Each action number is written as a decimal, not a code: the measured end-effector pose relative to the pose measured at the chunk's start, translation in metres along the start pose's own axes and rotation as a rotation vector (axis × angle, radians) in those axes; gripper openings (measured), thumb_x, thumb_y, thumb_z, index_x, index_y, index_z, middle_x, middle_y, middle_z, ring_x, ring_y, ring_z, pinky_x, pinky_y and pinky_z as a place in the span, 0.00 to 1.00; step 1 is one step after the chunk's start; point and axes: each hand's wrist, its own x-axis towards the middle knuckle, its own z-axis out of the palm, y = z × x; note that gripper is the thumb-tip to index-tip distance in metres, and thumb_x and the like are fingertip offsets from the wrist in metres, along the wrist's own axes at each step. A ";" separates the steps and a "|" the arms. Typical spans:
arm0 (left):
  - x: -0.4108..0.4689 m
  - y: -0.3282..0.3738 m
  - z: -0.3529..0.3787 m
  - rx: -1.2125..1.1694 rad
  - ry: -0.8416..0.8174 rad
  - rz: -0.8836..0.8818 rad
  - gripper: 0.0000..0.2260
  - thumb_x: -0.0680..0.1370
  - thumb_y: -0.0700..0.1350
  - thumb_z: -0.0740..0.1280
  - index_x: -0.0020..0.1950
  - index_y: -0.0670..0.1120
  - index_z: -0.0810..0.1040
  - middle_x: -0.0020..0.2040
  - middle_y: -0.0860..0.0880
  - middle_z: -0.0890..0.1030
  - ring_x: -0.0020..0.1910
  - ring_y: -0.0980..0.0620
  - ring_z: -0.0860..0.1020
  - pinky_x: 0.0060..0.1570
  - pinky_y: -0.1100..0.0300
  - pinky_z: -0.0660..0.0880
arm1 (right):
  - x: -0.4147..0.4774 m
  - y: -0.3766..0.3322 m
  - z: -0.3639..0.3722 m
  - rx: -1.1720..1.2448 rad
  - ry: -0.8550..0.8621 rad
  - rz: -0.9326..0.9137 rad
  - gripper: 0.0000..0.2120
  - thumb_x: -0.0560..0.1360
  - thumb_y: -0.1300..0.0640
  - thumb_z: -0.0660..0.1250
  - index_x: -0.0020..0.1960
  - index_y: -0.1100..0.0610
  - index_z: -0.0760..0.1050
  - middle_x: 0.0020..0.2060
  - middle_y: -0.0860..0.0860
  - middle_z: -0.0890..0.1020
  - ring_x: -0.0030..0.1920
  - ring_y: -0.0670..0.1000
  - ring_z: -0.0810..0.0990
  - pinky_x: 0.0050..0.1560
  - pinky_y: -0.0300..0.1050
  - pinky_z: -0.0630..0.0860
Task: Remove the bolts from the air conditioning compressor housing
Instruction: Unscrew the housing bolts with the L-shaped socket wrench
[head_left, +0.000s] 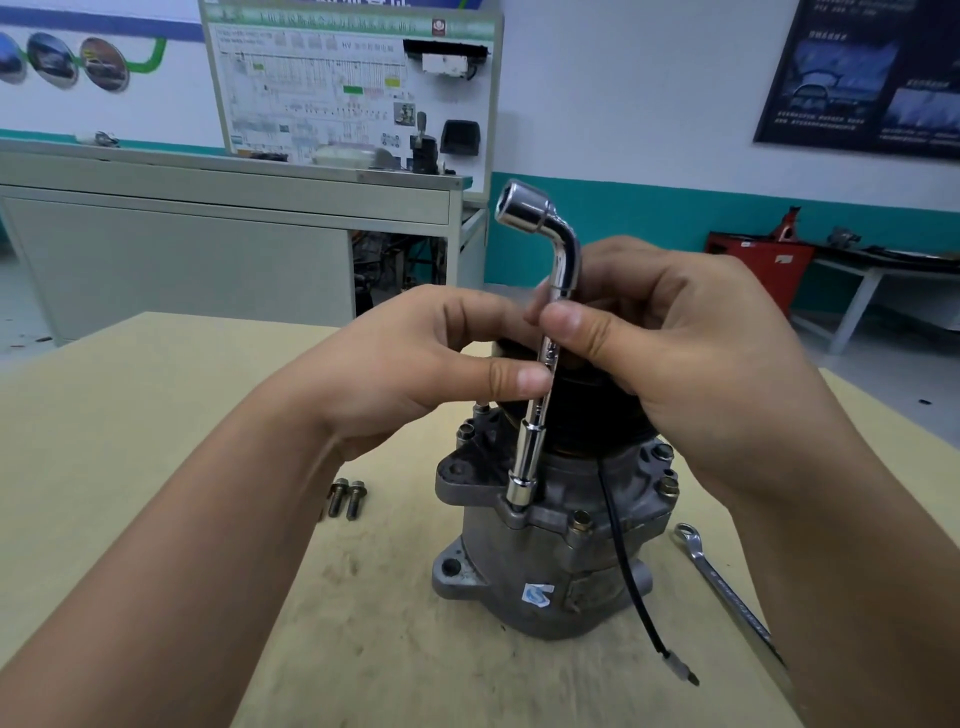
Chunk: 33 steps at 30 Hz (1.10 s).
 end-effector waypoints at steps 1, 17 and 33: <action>0.000 -0.001 0.000 0.000 0.000 0.000 0.14 0.67 0.41 0.71 0.52 0.41 0.82 0.58 0.45 0.81 0.62 0.47 0.76 0.65 0.52 0.70 | 0.000 0.000 -0.001 0.001 -0.009 -0.003 0.02 0.73 0.59 0.70 0.44 0.57 0.81 0.40 0.47 0.80 0.43 0.48 0.79 0.46 0.44 0.75; 0.001 0.002 0.003 0.033 -0.015 0.001 0.10 0.59 0.46 0.76 0.38 0.48 0.81 0.41 0.54 0.82 0.45 0.56 0.79 0.49 0.59 0.76 | -0.003 0.000 -0.002 0.043 0.000 0.057 0.13 0.63 0.48 0.76 0.43 0.54 0.80 0.41 0.63 0.82 0.42 0.65 0.81 0.42 0.66 0.78; -0.001 0.000 0.000 -0.009 -0.035 -0.010 0.14 0.70 0.43 0.68 0.53 0.39 0.80 0.56 0.39 0.81 0.60 0.44 0.77 0.65 0.52 0.70 | -0.001 -0.001 -0.004 -0.010 -0.106 -0.011 0.06 0.77 0.62 0.65 0.47 0.60 0.81 0.42 0.52 0.81 0.32 0.39 0.73 0.34 0.28 0.66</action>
